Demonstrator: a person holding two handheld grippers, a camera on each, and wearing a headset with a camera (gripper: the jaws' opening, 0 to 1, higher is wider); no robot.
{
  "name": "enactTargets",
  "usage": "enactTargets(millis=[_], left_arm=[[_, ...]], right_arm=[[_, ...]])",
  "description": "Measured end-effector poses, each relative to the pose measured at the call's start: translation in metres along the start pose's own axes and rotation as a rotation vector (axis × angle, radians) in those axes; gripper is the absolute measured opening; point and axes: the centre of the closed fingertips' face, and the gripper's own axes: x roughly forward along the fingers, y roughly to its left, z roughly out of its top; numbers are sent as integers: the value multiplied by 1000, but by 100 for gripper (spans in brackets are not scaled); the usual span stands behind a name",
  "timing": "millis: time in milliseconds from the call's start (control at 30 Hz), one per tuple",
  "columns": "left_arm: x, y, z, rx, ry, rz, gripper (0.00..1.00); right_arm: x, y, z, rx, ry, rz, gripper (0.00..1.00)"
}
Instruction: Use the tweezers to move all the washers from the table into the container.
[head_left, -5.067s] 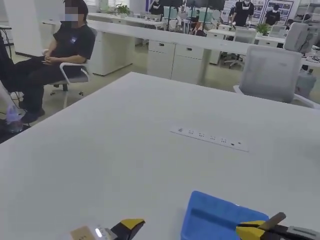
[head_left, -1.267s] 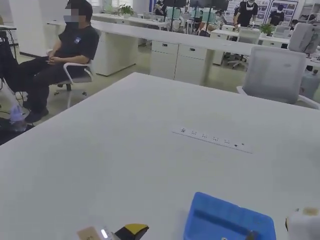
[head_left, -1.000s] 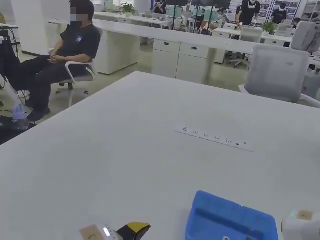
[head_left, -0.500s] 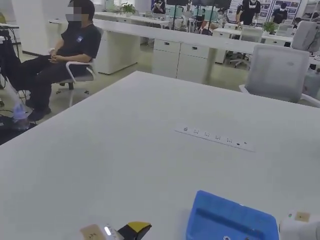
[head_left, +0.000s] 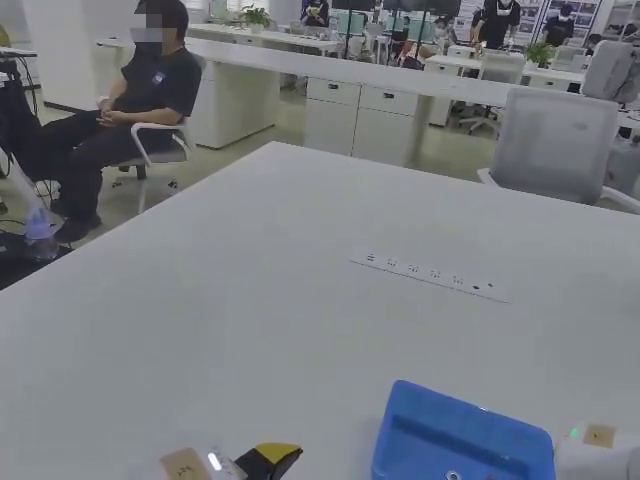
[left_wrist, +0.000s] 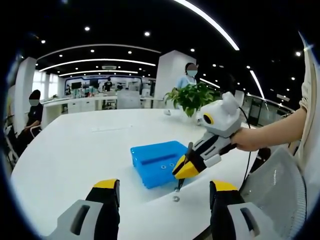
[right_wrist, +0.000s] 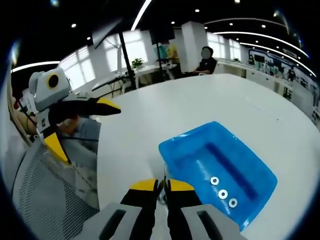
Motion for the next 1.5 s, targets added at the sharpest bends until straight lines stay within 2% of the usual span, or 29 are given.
enactTargets(millis=[533,633,700,833,1067,1233,1500], left_arm=[[0,1,0,2,1,3,74],[0,0,1,2,-1,1,74],[0,0,0,2,1,2,74],[0,0,1,3,0,-1,74],[0,-1,0,6,2,-6,74],[1,-2,0,4,2,-11,74],[1,-3,-1,4,5,-12,73]], right_arm=[[0,5,-3,-29,7,1,3],[-2,6,-3,-1,2,8,3],[-5,6,1,44,-34,9,3],[-13,4,5,60,-52,0,3],[-27,2,19,91,-103,-8,3],[-37,-2,39,129,-170,2,3],[-43,-11,63,129,-219,0,3]])
